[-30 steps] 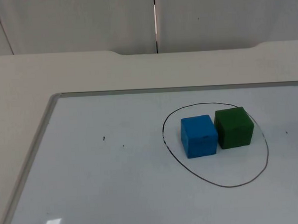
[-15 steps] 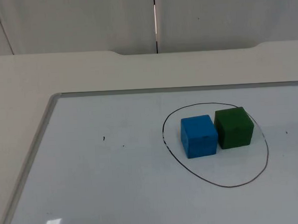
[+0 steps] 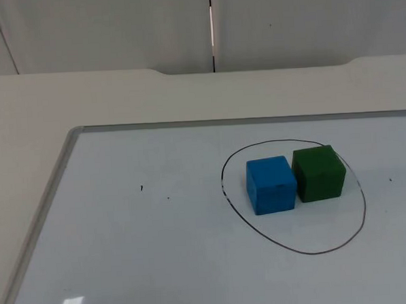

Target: Push the two cubes into the marked area.

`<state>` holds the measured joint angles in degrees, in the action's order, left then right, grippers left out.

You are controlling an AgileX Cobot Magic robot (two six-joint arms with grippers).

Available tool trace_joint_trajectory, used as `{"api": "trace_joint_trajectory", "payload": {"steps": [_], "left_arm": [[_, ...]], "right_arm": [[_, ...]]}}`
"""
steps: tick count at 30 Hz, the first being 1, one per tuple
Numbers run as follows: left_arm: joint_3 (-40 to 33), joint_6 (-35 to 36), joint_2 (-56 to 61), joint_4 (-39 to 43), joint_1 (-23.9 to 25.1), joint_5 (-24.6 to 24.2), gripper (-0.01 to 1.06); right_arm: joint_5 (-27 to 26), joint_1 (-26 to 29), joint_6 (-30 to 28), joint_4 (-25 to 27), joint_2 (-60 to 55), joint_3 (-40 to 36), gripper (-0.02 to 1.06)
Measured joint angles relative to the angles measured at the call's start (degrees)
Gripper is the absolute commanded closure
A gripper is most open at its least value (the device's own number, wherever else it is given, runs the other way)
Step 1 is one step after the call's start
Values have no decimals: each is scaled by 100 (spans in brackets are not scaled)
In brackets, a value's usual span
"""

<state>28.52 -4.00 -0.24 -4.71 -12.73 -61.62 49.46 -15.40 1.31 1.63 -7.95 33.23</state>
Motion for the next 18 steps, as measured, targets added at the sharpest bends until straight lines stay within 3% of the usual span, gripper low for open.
{"api": "trace_joint_trajectory", "payload": {"steps": [8, 18], "left_arm": [[0, 0, 0, 0, 0, 0, 105], [0, 0, 0, 0, 0, 0, 105]], "right_arm": [[757, 0, -91, 13, 656, 0, 104], [1238, 0, -210, 25, 778, -102, 104]]}}
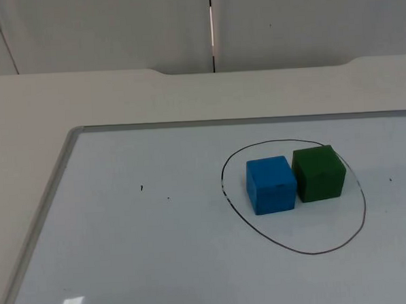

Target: Push the two cubes into the marked area.

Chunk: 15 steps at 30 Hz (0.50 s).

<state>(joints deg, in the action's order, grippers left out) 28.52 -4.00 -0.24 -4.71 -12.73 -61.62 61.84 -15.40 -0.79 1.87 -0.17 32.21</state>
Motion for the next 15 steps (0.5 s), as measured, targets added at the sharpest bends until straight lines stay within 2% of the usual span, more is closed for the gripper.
{"api": "trace_joint_trajectory", "payload": {"steps": [3, 15], "left_arm": [[0, 0, 0, 0, 0, 0, 105], [0, 0, 0, 0, 0, 0, 105]], "right_arm": [[33, 0, -45, 8, 0, -218, 104], [32, 0, -66, 8, 0, -257, 104]]}}
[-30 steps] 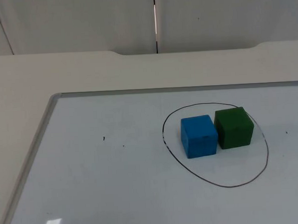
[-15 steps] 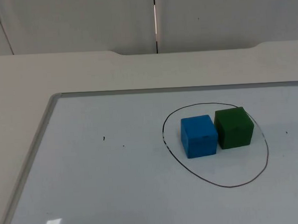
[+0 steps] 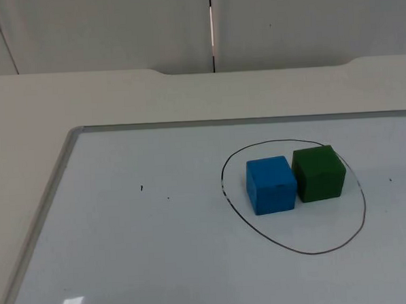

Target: Push the two cubes into the marked area.

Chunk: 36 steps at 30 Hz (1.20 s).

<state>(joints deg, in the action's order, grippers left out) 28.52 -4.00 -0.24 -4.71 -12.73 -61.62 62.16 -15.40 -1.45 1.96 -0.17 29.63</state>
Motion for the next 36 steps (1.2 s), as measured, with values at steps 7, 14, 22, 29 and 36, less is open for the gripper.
{"api": "trace_joint_trajectory", "payload": {"steps": [7, 14, 22, 29, 36], "left_arm": [[0, 0, 0, 0, 0, 0, 105], [0, 0, 0, 0, 0, 0, 105], [0, 0, 0, 0, 0, 0, 105], [0, 0, 0, 0, 0, 0, 105], [0, 0, 0, 0, 0, 0, 105]], "right_arm": [[0, 0, 12, -12, 0, 0, 104], [0, 0, 21, -12, 0, 0, 101], [0, 0, 21, -12, 0, 0, 39], [0, 0, 21, -12, 0, 0, 25], [0, 0, 21, -12, 0, 0, 25]]}}
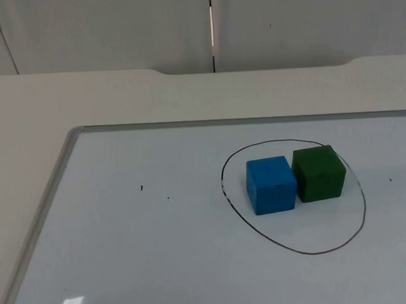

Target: Push the two cubes into the marked area.

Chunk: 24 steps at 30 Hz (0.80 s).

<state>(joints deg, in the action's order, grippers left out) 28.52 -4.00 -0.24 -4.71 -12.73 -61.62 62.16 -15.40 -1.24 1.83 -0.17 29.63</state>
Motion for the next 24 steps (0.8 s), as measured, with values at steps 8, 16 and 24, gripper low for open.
{"api": "trace_joint_trajectory", "payload": {"steps": [8, 16, 24], "left_arm": [[0, 0, 0, 0, 0, 0, 105], [0, 0, 0, 0, 0, 0, 105], [0, 0, 0, 0, 0, 0, 78]], "right_arm": [[0, 0, 0, 0, 0, 0, -1], [0, 0, 0, 0, 0, 0, -1], [0, 0, 0, 0, 0, 0, -1]]}}
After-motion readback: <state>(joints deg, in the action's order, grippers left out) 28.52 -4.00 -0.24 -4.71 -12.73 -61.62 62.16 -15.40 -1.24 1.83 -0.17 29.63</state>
